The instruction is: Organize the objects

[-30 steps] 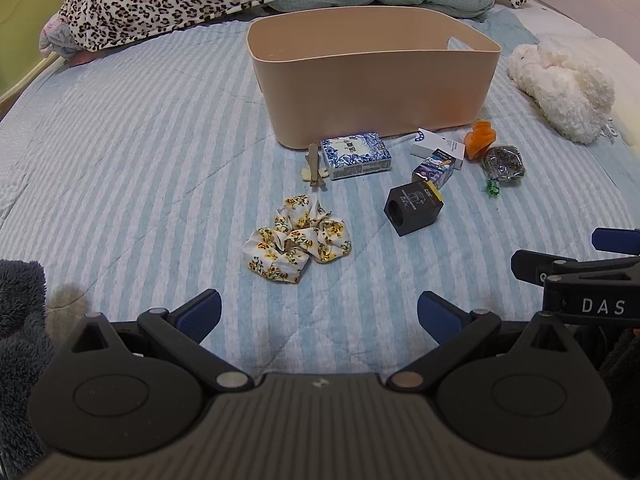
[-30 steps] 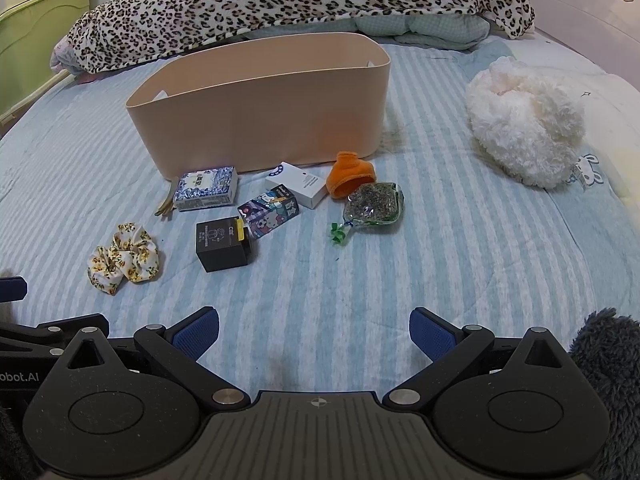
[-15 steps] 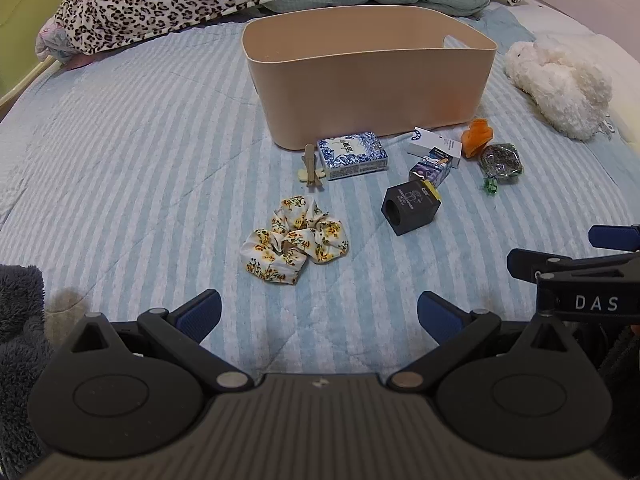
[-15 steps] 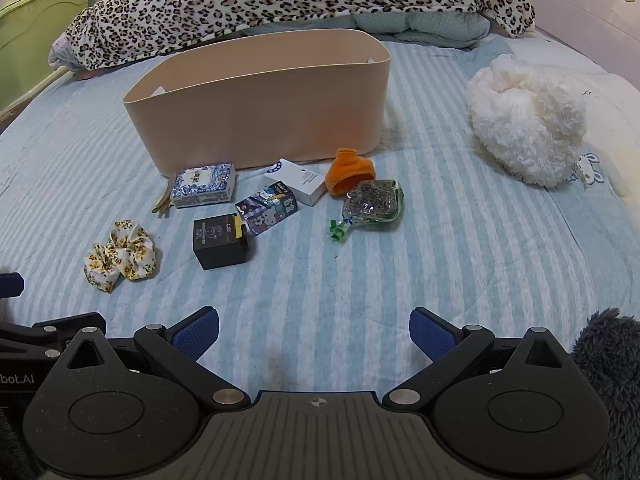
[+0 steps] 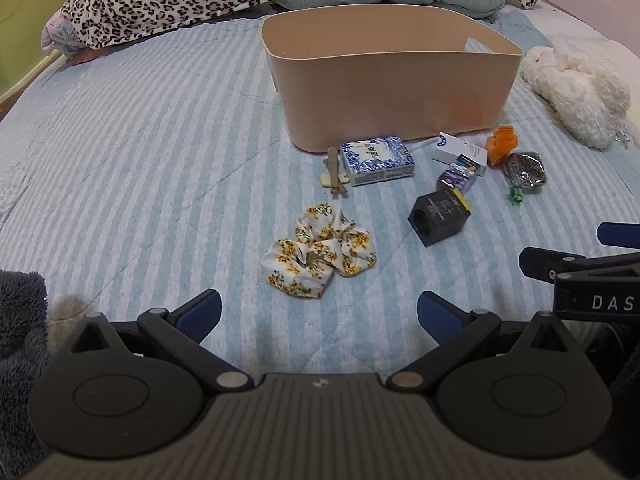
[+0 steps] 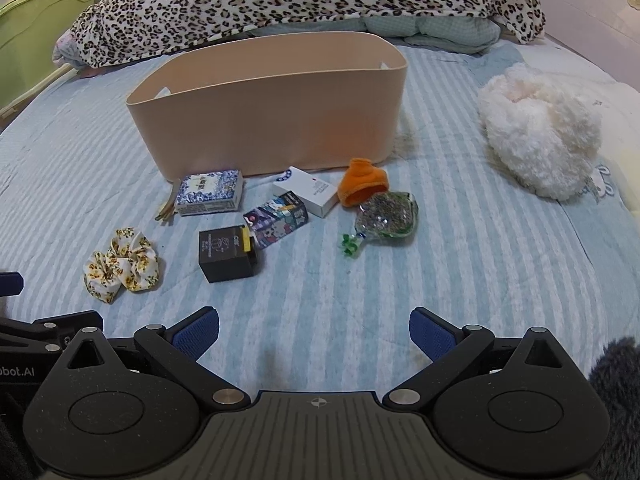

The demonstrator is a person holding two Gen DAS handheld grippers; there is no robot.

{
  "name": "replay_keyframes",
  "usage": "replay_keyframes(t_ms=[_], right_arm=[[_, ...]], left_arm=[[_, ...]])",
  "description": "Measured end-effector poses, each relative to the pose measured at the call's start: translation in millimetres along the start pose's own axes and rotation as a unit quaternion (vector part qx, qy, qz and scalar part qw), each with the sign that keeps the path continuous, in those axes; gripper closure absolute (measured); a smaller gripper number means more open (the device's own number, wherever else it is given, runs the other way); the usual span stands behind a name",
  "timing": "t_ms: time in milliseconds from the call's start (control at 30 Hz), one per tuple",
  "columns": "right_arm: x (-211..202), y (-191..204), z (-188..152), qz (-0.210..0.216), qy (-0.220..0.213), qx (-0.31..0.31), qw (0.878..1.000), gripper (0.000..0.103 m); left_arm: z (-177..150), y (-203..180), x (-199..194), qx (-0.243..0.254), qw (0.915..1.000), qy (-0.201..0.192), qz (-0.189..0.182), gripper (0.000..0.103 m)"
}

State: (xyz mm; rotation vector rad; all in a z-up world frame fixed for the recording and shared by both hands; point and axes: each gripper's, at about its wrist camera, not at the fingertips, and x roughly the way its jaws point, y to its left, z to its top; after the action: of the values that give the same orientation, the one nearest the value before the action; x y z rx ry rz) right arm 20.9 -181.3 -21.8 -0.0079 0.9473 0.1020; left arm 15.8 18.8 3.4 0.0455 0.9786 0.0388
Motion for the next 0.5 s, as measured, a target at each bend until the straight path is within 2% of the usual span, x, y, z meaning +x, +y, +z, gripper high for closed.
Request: replay_keyframes(t_ms=[167,500], right_arm=[[9,5,7,0.003,-0.001,-0.006,1.0,0.0],[36,22,16,0.023,0.018,-0.023,0.999,0.006]], left_arm=[[7,14,16,-0.016,0.9997,0.008,-0.015,0.0],[21,39,51,-0.025,0.9995,0.019,-0.01,0.0]])
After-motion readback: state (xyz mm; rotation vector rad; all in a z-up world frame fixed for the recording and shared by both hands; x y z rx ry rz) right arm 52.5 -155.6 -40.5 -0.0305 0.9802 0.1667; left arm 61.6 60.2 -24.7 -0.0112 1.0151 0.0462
